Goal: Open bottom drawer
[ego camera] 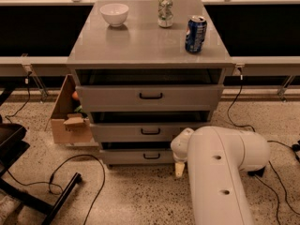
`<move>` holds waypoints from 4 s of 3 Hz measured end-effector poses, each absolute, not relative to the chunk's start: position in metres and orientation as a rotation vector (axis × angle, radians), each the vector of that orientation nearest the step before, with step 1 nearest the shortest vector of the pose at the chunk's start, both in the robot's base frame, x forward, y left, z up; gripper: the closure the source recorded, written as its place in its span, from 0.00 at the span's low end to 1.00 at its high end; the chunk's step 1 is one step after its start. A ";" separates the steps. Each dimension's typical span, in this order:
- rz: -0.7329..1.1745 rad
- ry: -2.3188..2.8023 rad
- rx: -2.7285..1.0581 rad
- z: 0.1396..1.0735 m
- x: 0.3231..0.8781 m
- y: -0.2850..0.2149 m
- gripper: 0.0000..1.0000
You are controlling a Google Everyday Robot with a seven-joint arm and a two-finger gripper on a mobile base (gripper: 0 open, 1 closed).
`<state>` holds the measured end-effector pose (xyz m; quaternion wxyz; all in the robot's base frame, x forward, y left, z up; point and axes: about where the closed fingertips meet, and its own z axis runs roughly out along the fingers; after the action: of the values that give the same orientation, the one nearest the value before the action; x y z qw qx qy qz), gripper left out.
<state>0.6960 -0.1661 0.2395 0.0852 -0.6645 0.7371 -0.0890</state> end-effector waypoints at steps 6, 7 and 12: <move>-0.081 2.308 -1.926 0.169 0.720 -0.160 0.42; -0.078 2.309 -1.926 0.174 0.719 -0.160 0.65; -0.078 2.309 -1.926 0.191 0.719 -0.160 0.27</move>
Offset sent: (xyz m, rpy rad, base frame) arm 0.0372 -0.0054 -0.0313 0.0585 0.0117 -0.0554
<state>0.7190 -0.1596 0.1909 0.0666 -0.6390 0.7659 -0.0260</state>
